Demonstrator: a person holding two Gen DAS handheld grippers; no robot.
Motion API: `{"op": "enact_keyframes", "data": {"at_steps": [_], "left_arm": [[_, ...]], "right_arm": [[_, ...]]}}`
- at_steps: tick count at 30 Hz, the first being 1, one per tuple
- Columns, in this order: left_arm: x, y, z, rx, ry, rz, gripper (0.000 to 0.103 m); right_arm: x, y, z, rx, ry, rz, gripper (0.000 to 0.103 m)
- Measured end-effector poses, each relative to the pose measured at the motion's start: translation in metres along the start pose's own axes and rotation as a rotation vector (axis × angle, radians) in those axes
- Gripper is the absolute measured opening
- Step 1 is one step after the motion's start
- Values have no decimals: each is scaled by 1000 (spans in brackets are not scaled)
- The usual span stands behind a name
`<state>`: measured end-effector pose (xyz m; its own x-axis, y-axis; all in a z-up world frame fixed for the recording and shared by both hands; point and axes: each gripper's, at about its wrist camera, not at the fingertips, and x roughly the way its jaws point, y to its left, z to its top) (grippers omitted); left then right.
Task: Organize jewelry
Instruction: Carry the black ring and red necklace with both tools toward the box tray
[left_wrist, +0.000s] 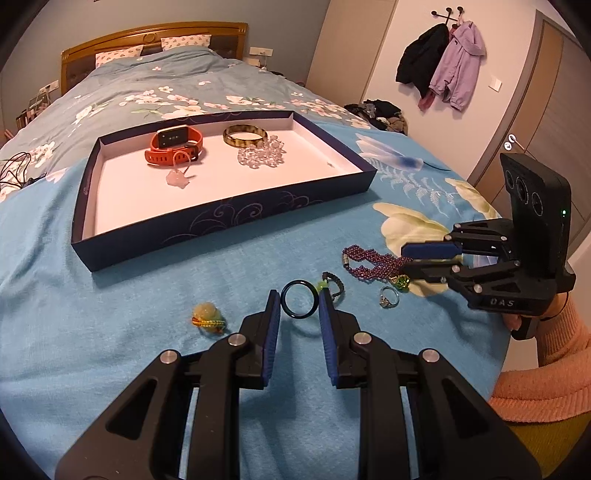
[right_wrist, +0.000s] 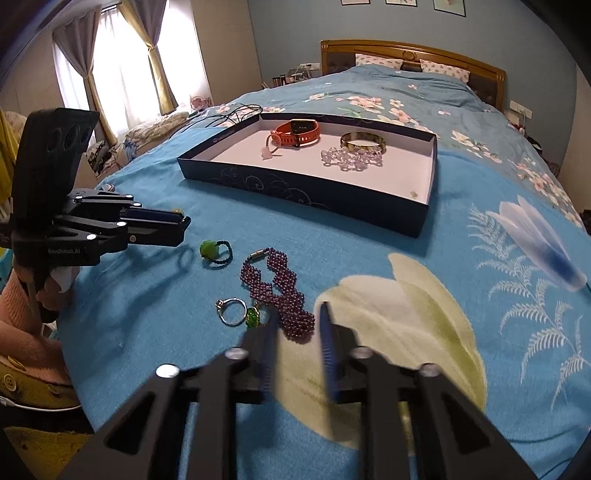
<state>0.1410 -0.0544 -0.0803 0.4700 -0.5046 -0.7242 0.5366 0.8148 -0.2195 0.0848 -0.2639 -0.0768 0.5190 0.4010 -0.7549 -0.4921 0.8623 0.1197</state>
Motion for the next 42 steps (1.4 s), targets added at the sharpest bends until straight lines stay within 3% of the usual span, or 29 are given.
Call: {"op": "enact_keyframes", "data": {"at_steps": [21, 42], "left_arm": [[-23, 18, 32, 0, -79, 78, 22], [-19, 28, 66, 29, -104, 160, 22]], "right_arm": [[-36, -3, 53, 20, -191, 34, 7], [-33, -16, 101, 37, -270, 30, 7]]}}
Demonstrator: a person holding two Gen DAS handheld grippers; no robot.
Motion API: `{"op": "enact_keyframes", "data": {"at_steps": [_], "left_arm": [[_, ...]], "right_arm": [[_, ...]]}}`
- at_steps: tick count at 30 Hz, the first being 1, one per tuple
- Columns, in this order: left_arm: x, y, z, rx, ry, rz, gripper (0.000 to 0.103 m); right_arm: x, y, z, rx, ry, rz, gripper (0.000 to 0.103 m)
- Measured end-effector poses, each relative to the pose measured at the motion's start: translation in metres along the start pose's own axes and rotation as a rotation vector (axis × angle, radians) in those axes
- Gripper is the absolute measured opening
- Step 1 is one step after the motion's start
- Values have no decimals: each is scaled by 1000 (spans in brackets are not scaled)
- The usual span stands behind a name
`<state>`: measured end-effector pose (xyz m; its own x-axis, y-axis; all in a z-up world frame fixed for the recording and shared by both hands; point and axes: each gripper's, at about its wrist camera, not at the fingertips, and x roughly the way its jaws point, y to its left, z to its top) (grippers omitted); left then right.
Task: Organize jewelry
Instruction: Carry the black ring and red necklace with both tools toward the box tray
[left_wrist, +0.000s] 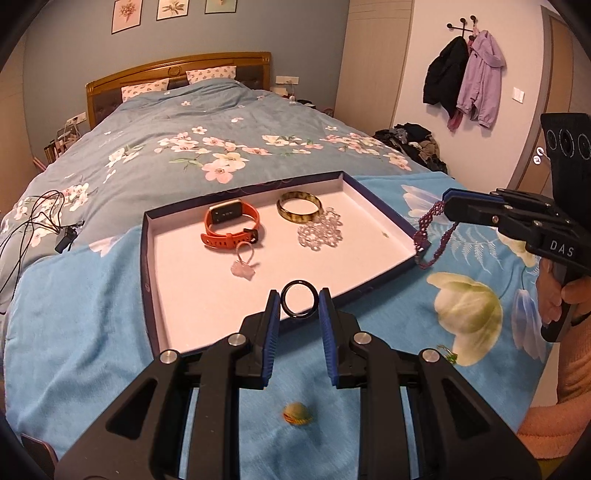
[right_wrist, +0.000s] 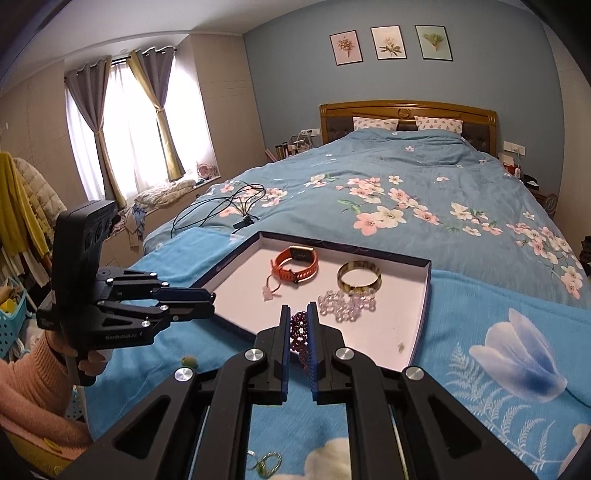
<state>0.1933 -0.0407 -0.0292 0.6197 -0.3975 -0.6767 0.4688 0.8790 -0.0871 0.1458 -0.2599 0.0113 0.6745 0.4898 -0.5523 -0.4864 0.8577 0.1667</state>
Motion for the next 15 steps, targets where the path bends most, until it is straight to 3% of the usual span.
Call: {"op": "enact_keyframes", "data": {"at_steps": [15], "left_arm": [[34, 25, 10, -47, 57, 35, 22]], "right_arm": [[39, -24, 12, 59, 26, -37, 7]]}}
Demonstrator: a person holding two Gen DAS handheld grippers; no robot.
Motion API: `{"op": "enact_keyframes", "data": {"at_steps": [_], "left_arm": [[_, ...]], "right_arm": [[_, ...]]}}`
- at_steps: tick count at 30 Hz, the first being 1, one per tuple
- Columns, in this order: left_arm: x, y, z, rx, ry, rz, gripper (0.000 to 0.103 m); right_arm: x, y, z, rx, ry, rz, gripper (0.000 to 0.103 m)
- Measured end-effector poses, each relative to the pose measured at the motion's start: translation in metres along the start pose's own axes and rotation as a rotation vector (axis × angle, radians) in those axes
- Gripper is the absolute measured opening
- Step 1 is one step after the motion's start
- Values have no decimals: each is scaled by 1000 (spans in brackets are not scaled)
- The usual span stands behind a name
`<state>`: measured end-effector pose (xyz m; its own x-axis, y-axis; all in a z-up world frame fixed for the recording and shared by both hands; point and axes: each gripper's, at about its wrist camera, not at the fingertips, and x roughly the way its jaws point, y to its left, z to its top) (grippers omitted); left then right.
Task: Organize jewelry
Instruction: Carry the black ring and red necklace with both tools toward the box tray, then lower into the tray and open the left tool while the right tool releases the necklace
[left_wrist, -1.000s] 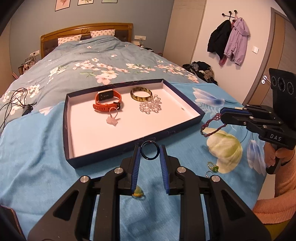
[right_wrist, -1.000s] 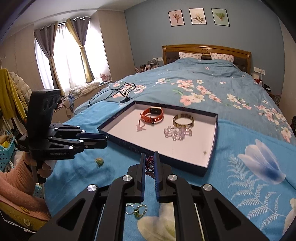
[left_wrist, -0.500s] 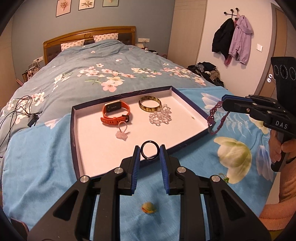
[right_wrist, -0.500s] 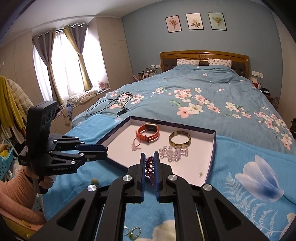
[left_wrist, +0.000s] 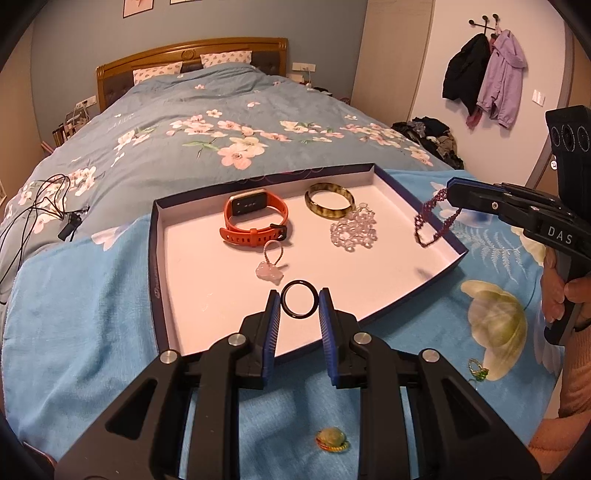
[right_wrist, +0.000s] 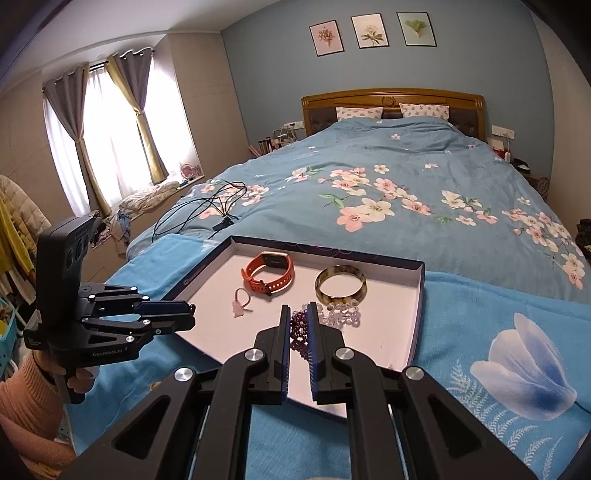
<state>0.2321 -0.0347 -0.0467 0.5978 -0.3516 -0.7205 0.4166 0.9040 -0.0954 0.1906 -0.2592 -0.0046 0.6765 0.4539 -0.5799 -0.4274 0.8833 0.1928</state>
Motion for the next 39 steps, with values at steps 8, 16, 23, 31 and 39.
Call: {"op": "enact_keyframes", "data": {"at_steps": [8, 16, 23, 31, 39], "left_arm": [[14, 5, 3, -6, 28, 14, 22], [25, 5, 6, -5, 46, 21, 22], [33, 6, 8, -6, 66, 24, 22], [43, 4, 10, 6, 88, 27, 22], [48, 3, 11, 7, 97, 27, 22]], "right_arm": [[19, -7, 3, 27, 24, -5, 7], [31, -11, 4, 46, 30, -21, 7], [41, -13, 4, 53, 41, -42, 7], [55, -9, 6, 45, 62, -42, 7], [66, -3, 7, 29, 81, -30, 7]]}}
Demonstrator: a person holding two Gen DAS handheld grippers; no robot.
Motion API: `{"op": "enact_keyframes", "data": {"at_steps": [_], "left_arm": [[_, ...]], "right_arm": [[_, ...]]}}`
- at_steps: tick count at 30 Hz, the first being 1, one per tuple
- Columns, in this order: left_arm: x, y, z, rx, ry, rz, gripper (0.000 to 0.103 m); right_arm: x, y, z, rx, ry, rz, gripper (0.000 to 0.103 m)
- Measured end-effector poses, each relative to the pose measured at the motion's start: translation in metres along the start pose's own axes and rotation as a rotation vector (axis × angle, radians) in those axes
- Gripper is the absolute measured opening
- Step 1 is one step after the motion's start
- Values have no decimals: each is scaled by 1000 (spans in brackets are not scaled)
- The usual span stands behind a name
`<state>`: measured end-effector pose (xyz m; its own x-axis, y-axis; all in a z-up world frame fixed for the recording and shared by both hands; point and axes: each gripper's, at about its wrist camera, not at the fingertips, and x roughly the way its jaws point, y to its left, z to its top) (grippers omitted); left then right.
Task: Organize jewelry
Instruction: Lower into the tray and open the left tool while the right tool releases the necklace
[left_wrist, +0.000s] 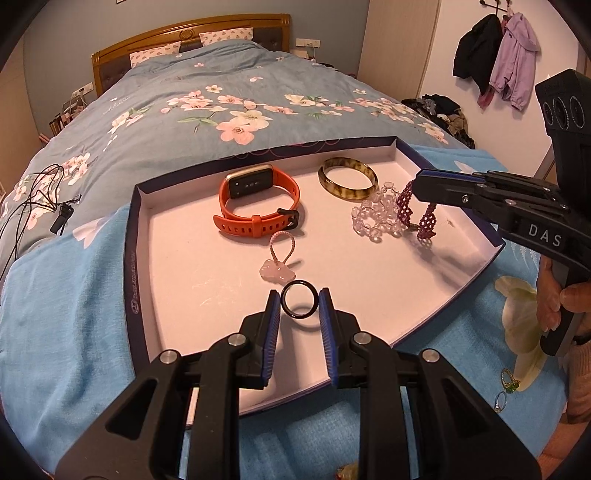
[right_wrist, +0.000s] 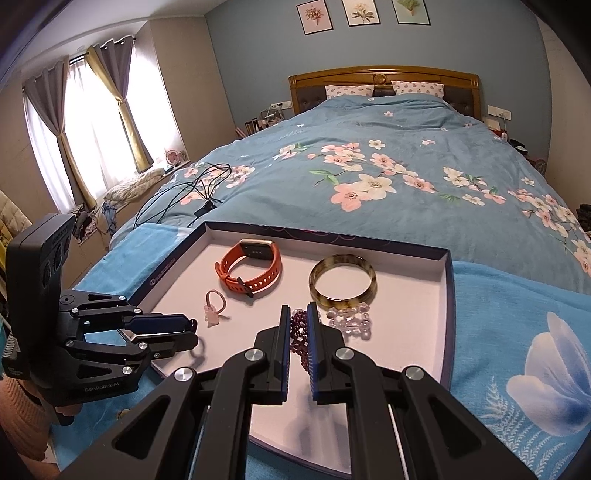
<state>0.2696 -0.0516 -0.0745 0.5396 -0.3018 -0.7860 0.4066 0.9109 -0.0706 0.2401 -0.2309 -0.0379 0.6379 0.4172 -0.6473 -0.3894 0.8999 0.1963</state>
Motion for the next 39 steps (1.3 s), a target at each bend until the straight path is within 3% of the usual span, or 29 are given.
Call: {"op": "enact_keyframes", "data": {"at_steps": [33, 39], "left_arm": [[20, 6, 12, -22, 20, 9, 22], [5, 1, 11, -9, -19, 17, 33]], "right_arm": [[32, 3, 2, 31, 79, 54, 8], [18, 3, 3, 40, 49, 63, 14]]}}
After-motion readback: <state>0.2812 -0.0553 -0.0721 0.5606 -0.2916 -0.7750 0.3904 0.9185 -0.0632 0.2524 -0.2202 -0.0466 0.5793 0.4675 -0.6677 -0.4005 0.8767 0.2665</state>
